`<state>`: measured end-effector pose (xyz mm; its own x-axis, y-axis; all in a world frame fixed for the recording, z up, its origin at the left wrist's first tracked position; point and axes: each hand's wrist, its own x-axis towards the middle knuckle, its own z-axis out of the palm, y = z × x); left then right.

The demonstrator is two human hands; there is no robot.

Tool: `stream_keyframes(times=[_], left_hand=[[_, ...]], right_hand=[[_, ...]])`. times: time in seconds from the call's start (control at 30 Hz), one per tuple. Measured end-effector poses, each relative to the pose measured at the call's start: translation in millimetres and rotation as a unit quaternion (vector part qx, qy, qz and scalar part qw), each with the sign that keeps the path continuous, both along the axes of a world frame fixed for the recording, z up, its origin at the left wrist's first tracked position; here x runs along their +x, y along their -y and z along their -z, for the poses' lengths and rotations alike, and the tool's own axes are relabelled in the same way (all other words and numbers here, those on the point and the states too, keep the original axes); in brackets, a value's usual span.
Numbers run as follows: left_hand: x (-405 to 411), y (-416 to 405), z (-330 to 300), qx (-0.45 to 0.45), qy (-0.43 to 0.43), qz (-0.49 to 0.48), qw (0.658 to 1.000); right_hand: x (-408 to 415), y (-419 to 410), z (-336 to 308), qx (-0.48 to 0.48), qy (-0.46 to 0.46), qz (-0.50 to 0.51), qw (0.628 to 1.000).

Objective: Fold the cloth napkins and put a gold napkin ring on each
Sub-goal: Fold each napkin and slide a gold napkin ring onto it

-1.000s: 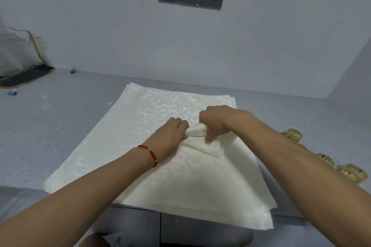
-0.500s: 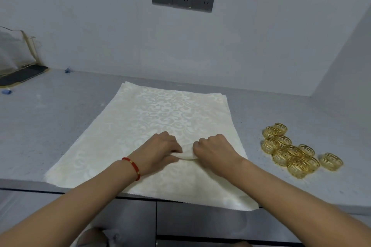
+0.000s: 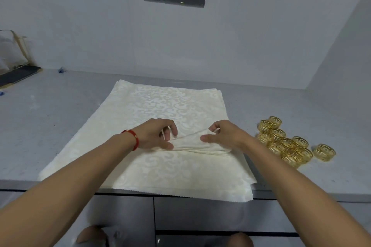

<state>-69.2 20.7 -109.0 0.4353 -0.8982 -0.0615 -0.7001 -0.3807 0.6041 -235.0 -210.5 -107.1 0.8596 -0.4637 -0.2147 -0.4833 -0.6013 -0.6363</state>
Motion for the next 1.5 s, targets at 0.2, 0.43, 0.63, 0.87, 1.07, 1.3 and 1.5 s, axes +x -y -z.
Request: stream_keyframes(times=[0.2,0.43,0.63,0.87,1.07,1.3,1.5], left_hand=[[9,1,-10,0.038,-0.086,-0.003,0.996],[-16,38,-17,0.123,-0.044,-0.005,0.991],[-31,53,-10,0.152,0.048,-0.035,0.987],[-27,50,-15,0.169,-0.011,-0.029,0.985],[-22,34,-17,0.066,-0.333,-0.088,0.936],[-14,22,-10,-0.165,-0.561,-0.212,0.783],[-19,19,-5,-0.348,-0.649,-0.208,0.643]], right_hand=[[-1,-12,3,-0.081,-0.042,0.013,0.996],[-2,-16,9,-0.108,-0.044,0.016,0.993],[-35,14,1,-0.274,0.066,0.14,0.949],[-64,39,8,-0.506,-0.195,0.182,0.82],[-50,21,10,-0.382,0.049,0.136,0.913],[-37,-31,-1,0.108,0.281,0.204,0.931],[-50,-84,3,0.378,0.305,0.149,0.861]])
